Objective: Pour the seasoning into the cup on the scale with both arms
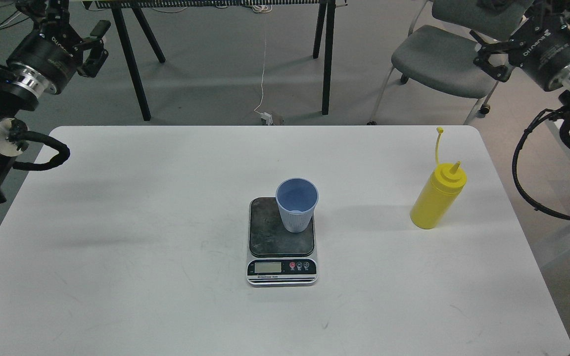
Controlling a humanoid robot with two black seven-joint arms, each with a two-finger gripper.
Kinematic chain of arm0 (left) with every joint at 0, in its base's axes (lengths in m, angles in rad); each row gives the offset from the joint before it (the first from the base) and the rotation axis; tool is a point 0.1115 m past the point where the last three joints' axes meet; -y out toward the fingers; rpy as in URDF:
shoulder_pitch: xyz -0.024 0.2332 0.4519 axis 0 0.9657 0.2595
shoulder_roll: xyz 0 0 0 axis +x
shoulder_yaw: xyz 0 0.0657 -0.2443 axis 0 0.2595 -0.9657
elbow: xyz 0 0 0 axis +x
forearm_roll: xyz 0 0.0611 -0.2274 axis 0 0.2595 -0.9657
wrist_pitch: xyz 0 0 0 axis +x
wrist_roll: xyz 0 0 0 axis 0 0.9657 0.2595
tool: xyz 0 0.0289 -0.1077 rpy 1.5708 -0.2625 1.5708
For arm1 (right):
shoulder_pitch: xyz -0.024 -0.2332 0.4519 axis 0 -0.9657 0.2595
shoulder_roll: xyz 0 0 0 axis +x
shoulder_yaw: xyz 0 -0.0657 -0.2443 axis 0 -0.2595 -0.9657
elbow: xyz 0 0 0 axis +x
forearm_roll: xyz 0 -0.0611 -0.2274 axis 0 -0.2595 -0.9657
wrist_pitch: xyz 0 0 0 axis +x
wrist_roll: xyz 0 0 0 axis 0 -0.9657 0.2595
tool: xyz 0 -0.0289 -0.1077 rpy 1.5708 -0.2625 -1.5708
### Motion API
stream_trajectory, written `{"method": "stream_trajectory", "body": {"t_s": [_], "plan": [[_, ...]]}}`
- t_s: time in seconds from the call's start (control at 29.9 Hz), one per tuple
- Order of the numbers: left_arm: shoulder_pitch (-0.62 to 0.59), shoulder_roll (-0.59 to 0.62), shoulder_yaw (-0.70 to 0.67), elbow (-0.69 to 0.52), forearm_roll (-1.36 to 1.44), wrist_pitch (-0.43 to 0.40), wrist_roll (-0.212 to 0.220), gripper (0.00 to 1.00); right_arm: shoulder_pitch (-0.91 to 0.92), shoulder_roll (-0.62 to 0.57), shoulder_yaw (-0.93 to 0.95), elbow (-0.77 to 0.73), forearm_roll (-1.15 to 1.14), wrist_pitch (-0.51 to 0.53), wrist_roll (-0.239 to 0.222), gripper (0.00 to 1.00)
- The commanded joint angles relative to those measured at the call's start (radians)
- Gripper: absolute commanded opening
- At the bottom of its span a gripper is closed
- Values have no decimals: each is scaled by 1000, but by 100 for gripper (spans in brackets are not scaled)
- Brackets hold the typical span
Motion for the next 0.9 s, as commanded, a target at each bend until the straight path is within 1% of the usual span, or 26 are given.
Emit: {"method": "stream_trajectory", "body": {"t_s": [0.0, 0.03, 0.1, 0.33, 0.37, 0.5, 0.57, 0.77, 0.87], "plan": [[1, 3, 1, 0, 0, 0, 0, 80, -18, 83, 4, -5, 0, 0, 99, 100], [1, 6, 2, 0, 0, 0, 0, 80, -26, 98, 8, -5, 0, 0, 113, 100], [1, 9, 2, 0, 0, 0, 0, 80, -43, 132, 25, -8, 0, 0, 119, 100], [1, 8, -1, 0, 0, 0, 0, 80, -100, 215, 94, -8, 0, 0, 122, 100], [1, 8, -1, 0, 0, 0, 0, 81, -103, 220, 94, -8, 0, 0, 130, 100], [-1, 8, -2, 0, 0, 0, 0, 80, -112, 223, 91, 0, -1, 0, 202, 100], [-4, 8, -2, 0, 0, 0, 0, 81, -115, 224, 90, -2, -2, 0, 226, 100], [-4, 5, 1, 0, 0, 0, 0, 80, -118, 218, 99, -9, -2, 0, 234, 100], [-4, 5, 1, 0, 0, 0, 0, 80, -127, 214, 107, -15, -2, 0, 261, 100]]}}
